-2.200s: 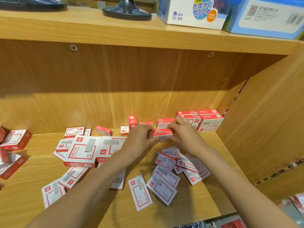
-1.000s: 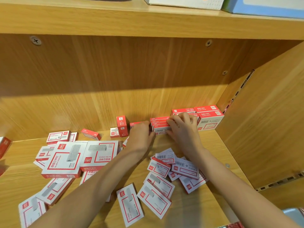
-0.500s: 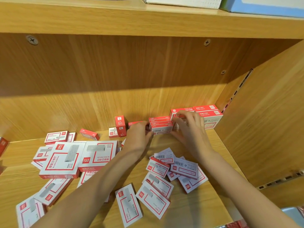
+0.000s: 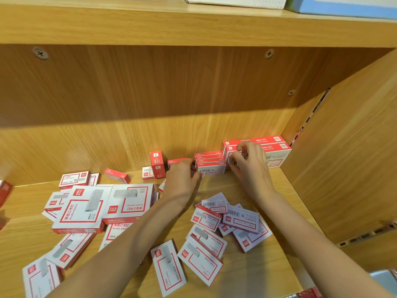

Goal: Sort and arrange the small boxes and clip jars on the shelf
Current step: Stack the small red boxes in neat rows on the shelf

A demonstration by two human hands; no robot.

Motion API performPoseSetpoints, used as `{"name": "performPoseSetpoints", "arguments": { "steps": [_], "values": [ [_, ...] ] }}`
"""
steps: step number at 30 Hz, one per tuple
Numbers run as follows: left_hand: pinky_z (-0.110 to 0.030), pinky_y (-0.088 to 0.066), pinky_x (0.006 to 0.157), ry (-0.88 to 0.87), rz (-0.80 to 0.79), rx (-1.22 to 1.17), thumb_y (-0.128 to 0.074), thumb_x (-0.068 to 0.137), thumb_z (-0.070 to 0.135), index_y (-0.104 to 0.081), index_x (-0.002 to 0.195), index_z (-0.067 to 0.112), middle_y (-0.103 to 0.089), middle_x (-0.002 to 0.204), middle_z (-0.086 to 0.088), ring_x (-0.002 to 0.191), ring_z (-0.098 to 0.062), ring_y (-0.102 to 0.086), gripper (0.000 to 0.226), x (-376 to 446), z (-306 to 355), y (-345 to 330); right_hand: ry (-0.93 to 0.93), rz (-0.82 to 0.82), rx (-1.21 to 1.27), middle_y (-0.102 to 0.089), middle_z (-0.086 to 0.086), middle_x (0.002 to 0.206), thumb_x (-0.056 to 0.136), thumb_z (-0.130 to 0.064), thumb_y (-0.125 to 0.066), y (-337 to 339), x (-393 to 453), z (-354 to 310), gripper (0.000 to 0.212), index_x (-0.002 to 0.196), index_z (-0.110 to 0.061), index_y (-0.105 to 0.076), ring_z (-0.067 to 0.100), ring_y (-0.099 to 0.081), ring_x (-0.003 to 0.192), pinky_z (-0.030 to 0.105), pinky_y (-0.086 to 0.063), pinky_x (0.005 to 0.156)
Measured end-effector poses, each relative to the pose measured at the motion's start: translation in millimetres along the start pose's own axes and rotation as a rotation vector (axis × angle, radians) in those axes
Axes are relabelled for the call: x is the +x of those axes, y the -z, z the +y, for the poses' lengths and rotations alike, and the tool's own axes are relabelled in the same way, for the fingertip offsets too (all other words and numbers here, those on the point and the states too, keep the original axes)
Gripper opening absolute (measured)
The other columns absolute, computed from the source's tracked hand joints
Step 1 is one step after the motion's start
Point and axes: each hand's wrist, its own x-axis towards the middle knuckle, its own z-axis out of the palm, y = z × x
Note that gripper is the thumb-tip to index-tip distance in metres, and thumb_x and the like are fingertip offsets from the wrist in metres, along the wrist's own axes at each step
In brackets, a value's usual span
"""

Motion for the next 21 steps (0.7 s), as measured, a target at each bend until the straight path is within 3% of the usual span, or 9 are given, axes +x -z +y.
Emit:
{"name": "performPoseSetpoints", "arguments": {
  "steps": [4, 8, 14, 17, 21],
  "values": [
    [-0.031, -0.049, 0.081, 0.011, 0.006, 0.004, -0.066, 0.081, 0.023, -0.065, 0.104, 0.011, -0.067, 0.097, -0.004, 0.09, -0.019, -0.062, 0.026, -3, 4, -2, 0.05, -0.023, -0.001, -0.038, 0.007, 0.105, 0.075, -0.007, -0.07, 0, -2, 4, 0.022, 0.079, -0.008, -0.048, 0.028, -0.037, 0.088, 0.041, -0.042, 0.071],
    [-0.019, -0.03, 0.075, 0.028, 0.023, 0.091, -0.065, 0.083, 0.034, -0.056, 0.114, 0.012, -0.06, 0.109, -0.005, 0.104, -0.02, -0.054, 0.039, -2, 13, -3, 0.099, -0.05, 0.0, -0.051, 0.012, 0.104, 0.071, -0.005, -0.073, 11, -1, 3, 0.026, 0.084, -0.008, -0.05, 0.026, -0.038, 0.089, 0.041, -0.045, 0.069],
    [-0.019, -0.03, 0.074, 0.003, 0.045, 0.11, -0.06, 0.087, 0.031, -0.056, 0.112, 0.011, -0.062, 0.111, -0.007, 0.104, -0.021, -0.054, 0.032, -2, 15, -1, -0.008, -0.088, -0.12, -0.056, 0.017, 0.112, 0.065, -0.014, -0.079, 22, -3, 12, 0.06, 0.115, -0.013, -0.046, 0.03, -0.042, 0.101, 0.045, -0.044, 0.079],
    [-0.018, -0.024, 0.067, -0.005, 0.053, 0.112, -0.06, 0.087, 0.028, -0.059, 0.11, 0.01, -0.062, 0.109, -0.009, 0.102, -0.023, -0.055, 0.03, -5, 19, 0, 0.043, -0.121, -0.183, -0.058, 0.016, 0.109, 0.062, -0.01, -0.081, 20, -3, 19, 0.064, 0.115, -0.014, -0.044, 0.03, -0.042, 0.098, 0.043, -0.045, 0.078],
    [-0.019, -0.027, 0.069, -0.019, 0.067, 0.106, -0.06, 0.087, 0.027, -0.06, 0.109, 0.01, -0.063, 0.108, -0.009, 0.1, -0.023, -0.056, 0.028, -5, 21, 0, 0.116, -0.115, -0.14, -0.057, 0.017, 0.109, 0.061, -0.006, -0.081, 22, -2, 24, 0.065, 0.115, -0.013, -0.048, 0.029, -0.038, 0.098, 0.044, -0.046, 0.075]
  ]
}}
